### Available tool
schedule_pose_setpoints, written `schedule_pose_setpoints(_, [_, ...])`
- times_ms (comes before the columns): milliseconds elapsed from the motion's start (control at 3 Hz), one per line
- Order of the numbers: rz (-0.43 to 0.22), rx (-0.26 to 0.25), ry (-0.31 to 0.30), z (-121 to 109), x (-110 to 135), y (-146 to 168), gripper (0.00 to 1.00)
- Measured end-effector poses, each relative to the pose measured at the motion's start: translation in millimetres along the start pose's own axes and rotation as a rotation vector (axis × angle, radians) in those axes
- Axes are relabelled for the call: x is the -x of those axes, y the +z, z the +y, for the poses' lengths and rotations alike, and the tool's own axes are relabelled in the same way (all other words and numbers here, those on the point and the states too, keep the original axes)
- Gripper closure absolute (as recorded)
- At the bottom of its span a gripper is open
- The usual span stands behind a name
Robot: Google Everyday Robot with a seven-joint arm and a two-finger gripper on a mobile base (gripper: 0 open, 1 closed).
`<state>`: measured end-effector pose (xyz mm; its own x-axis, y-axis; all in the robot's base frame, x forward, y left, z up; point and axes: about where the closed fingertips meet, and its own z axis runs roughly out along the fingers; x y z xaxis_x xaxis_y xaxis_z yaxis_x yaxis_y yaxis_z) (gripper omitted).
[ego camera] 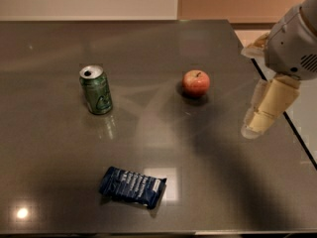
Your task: Move rxbar blueberry near apple
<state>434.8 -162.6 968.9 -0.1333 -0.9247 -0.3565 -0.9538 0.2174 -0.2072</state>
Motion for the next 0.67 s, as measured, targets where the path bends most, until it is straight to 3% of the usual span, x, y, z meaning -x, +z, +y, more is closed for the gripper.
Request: schedule_pose_setpoints(667, [-0.130,0.082,-0.074,45,49,46,0.00])
